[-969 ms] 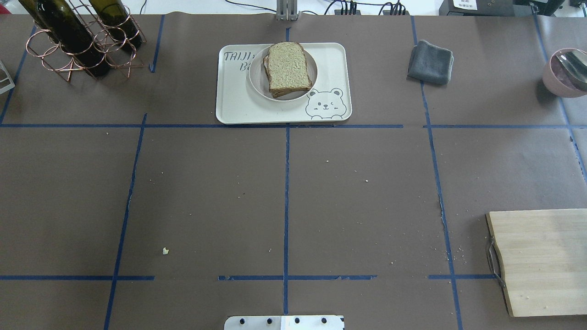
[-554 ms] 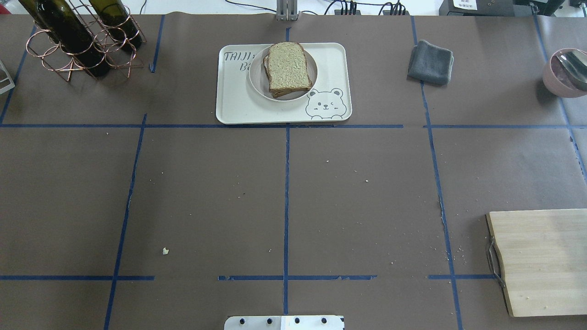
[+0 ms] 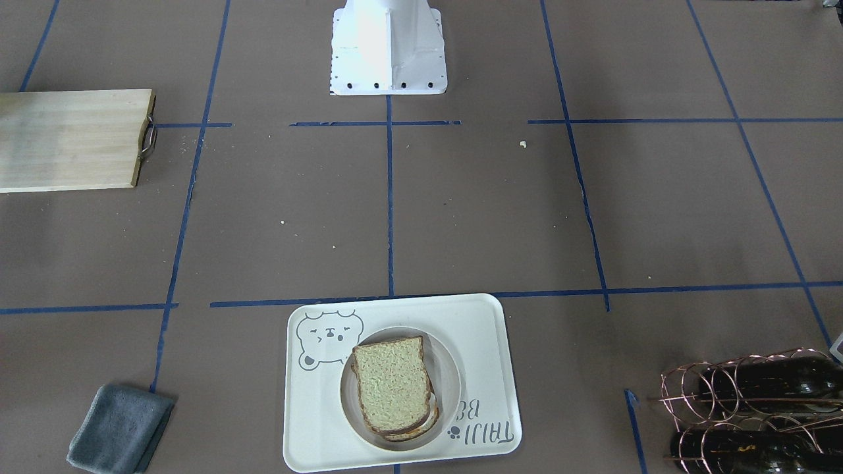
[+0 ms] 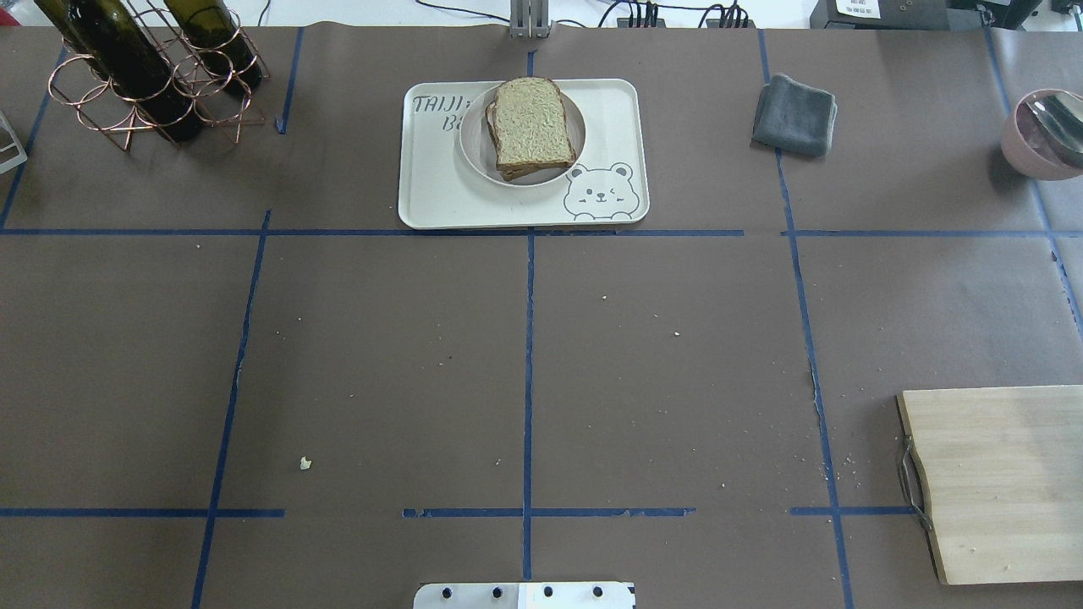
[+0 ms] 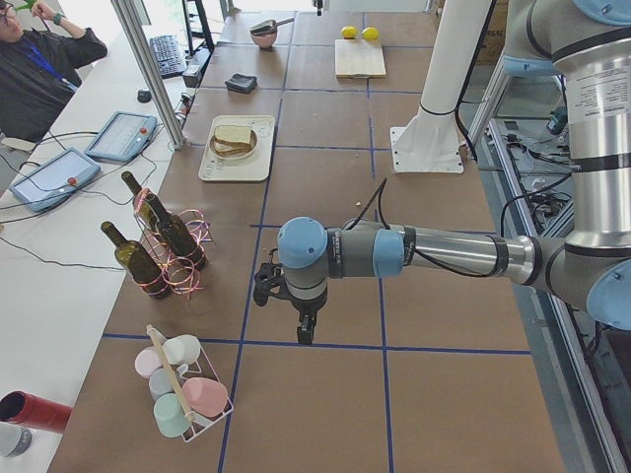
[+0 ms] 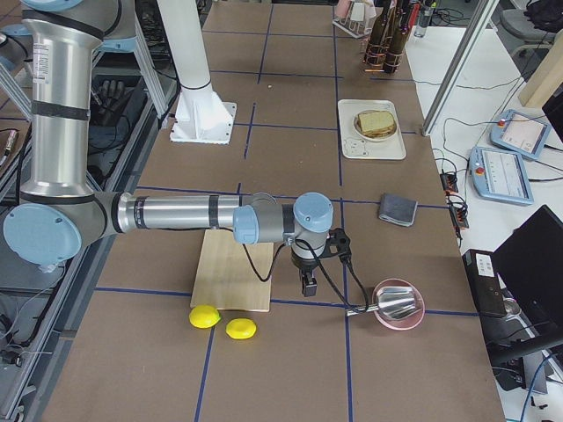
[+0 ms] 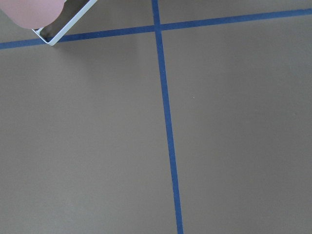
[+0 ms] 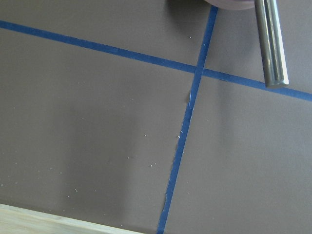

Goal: Make sandwich and place on tray

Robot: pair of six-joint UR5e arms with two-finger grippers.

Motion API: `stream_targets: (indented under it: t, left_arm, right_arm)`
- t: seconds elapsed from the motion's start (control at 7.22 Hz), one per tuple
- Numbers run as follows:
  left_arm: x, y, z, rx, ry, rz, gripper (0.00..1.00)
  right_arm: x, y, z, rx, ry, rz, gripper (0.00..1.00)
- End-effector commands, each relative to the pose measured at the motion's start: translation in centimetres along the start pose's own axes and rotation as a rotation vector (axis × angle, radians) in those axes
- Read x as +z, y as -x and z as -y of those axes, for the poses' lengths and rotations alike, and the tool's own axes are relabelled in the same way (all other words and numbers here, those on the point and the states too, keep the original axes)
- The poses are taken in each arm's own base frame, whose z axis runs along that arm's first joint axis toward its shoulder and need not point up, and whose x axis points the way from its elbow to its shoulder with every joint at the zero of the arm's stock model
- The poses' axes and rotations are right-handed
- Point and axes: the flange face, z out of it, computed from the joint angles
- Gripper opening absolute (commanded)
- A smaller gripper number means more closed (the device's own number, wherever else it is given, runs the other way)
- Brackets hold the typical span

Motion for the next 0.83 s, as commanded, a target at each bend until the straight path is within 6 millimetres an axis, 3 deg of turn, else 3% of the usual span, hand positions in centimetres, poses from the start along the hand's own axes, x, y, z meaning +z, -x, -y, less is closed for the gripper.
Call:
stream_targets:
  t: [0.0, 0.69]
  left_arm:
    - [-0.8, -0.23, 0.29, 0.006, -0.018, 0.002, 1.0]
    - [-0.69, 0.45, 0.02, 0.0, -0.011, 0.033, 1.0]
  right_arm:
    - [-0.07, 0.39, 0.07, -0.003, -0.006, 0.032, 1.0]
    - [-0.1, 0.41, 0.1, 0.0, -0.009, 0.03, 1.0]
